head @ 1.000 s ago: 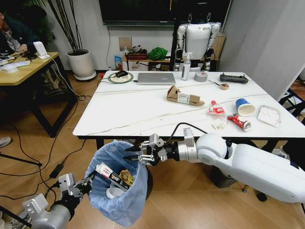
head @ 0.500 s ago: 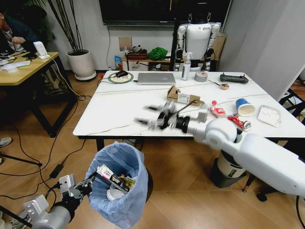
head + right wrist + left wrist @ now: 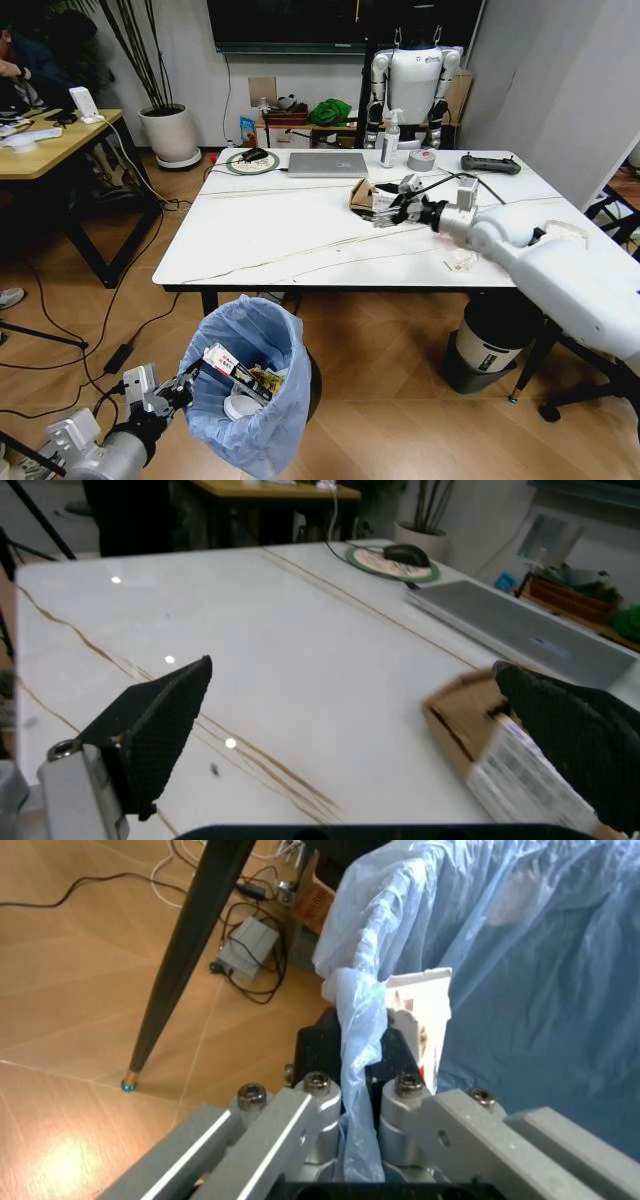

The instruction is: Pick up the trash bin and place the trash from the table into it.

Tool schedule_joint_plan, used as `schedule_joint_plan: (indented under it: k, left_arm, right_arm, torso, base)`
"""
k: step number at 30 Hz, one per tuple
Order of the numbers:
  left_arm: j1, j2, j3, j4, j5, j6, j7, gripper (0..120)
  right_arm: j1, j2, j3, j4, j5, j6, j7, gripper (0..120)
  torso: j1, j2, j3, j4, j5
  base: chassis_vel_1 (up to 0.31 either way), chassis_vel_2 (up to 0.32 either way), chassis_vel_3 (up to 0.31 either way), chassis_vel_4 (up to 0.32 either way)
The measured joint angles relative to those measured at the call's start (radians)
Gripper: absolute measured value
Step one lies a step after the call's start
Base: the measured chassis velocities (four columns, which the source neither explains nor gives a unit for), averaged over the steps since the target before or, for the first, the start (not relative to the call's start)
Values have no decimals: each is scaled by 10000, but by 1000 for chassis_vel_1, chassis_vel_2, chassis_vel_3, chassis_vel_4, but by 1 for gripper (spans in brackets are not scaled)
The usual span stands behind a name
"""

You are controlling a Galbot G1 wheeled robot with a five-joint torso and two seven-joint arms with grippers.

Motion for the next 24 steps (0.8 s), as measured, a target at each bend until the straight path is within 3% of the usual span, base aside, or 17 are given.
schedule_joint_plan:
  k: [2,6,9,13,24]
  left_arm:
    - [38,-9,-6,22,14,0,9,0]
    - [178,-170,-129,-20,111,-3,63,0]
    - [210,-236,-157,-54,153,-7,78,0]
    - [302,-337,-220,-63,241,-16,135,0]
    - [236,-318,-274,-8,175,-32,162,0]
  right_arm:
    - [252,220,-44,-907,-480,116,-348,100]
    - [878,970,-298,-2818,-1708,496,-937,100]
    - [1076,1288,-308,-3507,-2142,676,-1018,100]
    - [1411,1796,-257,-4767,-2833,1042,-1129,100]
    - [1508,2149,-97,-5668,-3270,1187,-1161,99]
  torso:
    - [0,0,-1,-14,-1]
    - [0,0,0,-1,1]
    - [1,0,0,4,-1]
    - [0,0,0,0,-3]
    - [0,0,-1,-2,-4]
  base:
    - [0,0,0,0]
    - [0,0,0,0]
    - [0,0,0,0]
    - [0,0,0,0]
    - [0,0,0,0]
